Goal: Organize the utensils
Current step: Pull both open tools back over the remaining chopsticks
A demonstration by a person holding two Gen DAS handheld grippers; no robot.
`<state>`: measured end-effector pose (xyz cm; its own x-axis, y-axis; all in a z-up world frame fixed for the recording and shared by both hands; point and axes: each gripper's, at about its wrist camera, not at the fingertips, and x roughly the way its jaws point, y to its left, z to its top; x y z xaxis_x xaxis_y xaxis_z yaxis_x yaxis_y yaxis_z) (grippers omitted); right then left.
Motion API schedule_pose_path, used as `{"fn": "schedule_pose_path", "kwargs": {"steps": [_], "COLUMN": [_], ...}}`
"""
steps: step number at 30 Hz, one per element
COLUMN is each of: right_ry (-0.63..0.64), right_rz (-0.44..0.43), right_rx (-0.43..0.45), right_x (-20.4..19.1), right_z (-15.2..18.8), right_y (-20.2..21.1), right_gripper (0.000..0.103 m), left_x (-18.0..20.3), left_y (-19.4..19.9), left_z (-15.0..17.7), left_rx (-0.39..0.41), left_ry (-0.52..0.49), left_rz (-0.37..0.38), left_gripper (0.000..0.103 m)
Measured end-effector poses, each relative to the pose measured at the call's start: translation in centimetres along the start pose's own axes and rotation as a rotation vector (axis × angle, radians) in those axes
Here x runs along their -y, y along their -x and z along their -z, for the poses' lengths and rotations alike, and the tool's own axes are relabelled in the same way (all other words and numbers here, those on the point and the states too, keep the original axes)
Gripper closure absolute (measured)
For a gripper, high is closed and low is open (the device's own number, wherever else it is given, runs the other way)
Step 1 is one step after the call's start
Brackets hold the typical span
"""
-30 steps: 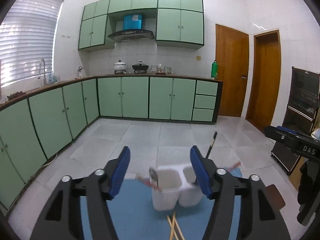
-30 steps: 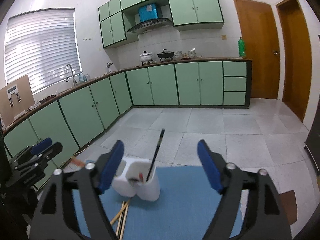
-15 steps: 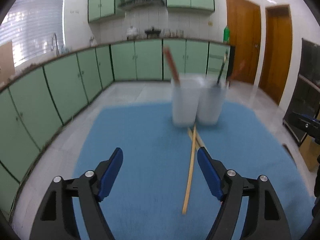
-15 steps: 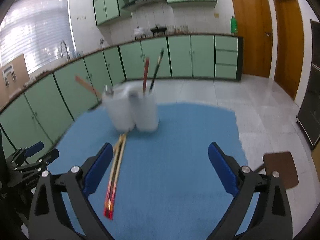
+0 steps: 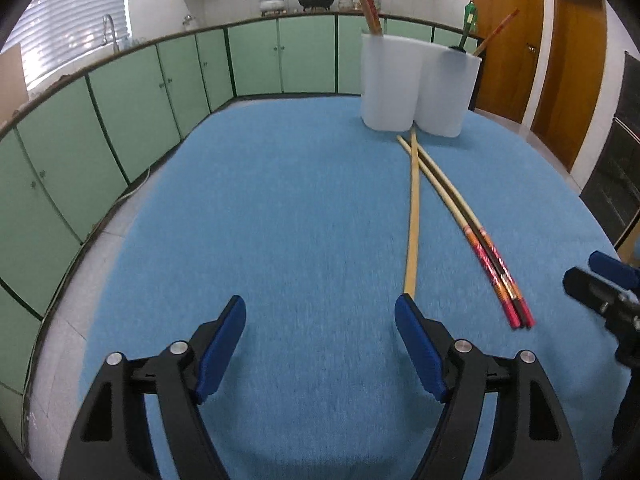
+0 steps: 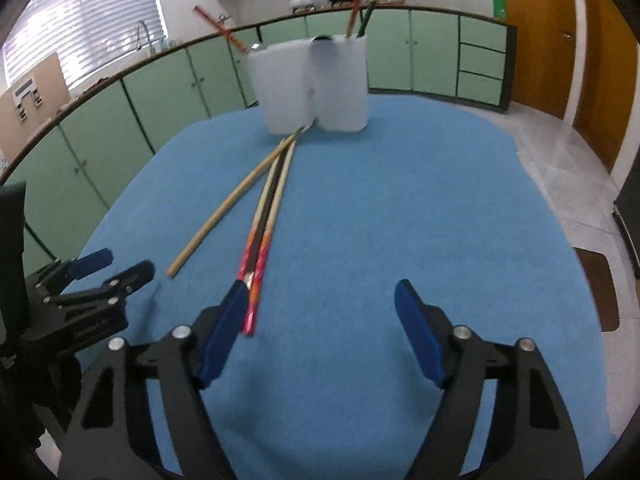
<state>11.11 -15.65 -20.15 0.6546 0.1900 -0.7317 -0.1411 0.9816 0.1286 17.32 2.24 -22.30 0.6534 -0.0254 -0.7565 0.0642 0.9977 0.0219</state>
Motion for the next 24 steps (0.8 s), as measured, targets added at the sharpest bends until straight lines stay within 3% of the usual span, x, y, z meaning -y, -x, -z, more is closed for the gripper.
{"fn": "schedule_pose_path", "kwargs": {"steps": [5,10,19,24], "right_ry": [0.021,0.052,0.034,0.029], "right_rz": [-0.058,-0.065,-0.009,-0.056], "right_rx": [-0.045,-0.072,-0.060,-0.055], "right_x": [-1.1,-1.9,-0.3,0.3], "right_z": [0.5,0.8,0.6,0.7], "right_y": [-0.4,-0.8,-0.6,-0.2], "right_gripper": [0.051,0.062,0.071,0.069], "left_x": [-0.2,-0.2,-0.4,-0.2], "left_y": [-0.2,-0.4,-0.8,-0.8], "left_z": [-0.1,-0.1,-0.1,-0.1], "left_rx": [-0.002,-0.010,-0.022,-0.024], "left_ry": [0.010,0.020,0.030,0.024], "left_rz": [0.005,0.008,0.008,0.004], "left_gripper": [0.027,0.027,0.027,0.027]}}
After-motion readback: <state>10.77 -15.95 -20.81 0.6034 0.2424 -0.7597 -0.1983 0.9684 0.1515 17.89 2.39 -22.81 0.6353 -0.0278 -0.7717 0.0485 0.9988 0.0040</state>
